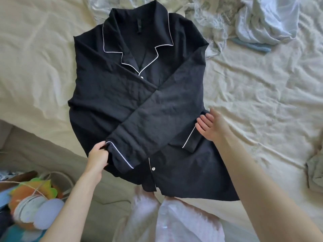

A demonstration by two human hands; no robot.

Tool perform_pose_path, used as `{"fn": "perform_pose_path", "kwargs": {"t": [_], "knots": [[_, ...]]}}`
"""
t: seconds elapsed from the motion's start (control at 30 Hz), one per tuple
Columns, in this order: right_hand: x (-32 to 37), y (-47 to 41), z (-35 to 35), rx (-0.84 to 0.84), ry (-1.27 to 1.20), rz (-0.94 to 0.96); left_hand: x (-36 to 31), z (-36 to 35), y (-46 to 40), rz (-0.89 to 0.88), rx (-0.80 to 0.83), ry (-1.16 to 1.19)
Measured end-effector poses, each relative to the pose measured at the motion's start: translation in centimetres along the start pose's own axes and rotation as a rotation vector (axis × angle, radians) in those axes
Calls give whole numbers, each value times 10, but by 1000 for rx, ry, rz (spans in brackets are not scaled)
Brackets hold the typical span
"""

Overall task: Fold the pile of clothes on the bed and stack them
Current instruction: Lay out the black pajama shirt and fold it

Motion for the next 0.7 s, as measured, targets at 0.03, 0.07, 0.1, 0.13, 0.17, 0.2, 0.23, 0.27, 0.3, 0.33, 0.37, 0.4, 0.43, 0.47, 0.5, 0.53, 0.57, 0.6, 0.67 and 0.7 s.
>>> {"fn": "perform_pose_path", "kwargs": {"t": [0.03, 0.07, 0.1, 0.13, 0.17, 0.2, 0.23, 0.27, 0.3, 0.33, 0.37, 0.4, 0.43, 0.47, 0.5, 0.53, 0.57, 0.6, 0.67, 0.7], "knots": [[-2, -1, -8, 1, 125, 25, -3, 0, -6, -23, 26, -79], [-3, -3, -15, -7, 219, 59, -8, -1, -10, -57, 45, -149], [-3, -3, -22, -27, 286, 91, -15, -3, -14, -97, 61, -203], [-3, -5, -28, -56, 331, 118, -23, -6, -17, -141, 79, -247], [-3, -7, -33, -95, 361, 140, -31, -10, -19, -189, 93, -294], [-2, -9, -36, -139, 386, 166, -40, -14, -21, -246, 104, -347], [-2, -11, -38, -186, 411, 188, -50, -20, -24, -311, 113, -406], [-2, -13, -39, -224, 424, 194, -60, -27, -26, -382, 127, -459], [-4, -15, -40, -243, 410, 172, -69, -34, -28, -445, 146, -504], [-8, -17, -40, -240, 379, 129, -78, -40, -31, -492, 165, -545], [-12, -17, -41, -217, 328, 81, -85, -46, -34, -521, 175, -594], [-14, -18, -41, -186, 283, 48, -92, -49, -36, -538, 164, -653], [-14, -20, -43, -153, 222, 36, -100, -51, -38, -547, 124, -725], [-12, -22, -43, -131, 160, 36, -109, -52, -39, -552, 60, -806], [-10, -24, -43, -107, 98, 40, -120, -53, -38, -564, -16, -889], [-6, -27, -43, -89, 56, 48, -131, -55, -36, -594, -85, -964], [-4, -27, -46, -64, 0, 36, -143, -61, -35, -636, -130, -1018], [-2, -27, -47, -46, -55, 26, -155, -68, -33, -680, -148, -1035], [0, -29, -52, -16, -96, 23, -179, -92, -29, -764, -70, -980], [2, -29, -55, 11, -97, 35, -191, -107, -27, -805, 16, -927]]}}
Point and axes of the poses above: each hand's wrist, its own y-axis away from the middle knuckle, its own z-axis out of the back of the hand, x = y × z, the point moved 5 cm from there along -y, towards the middle knuckle, and after that the axes turned 4 degrees about -y, right-handed, at the moved point
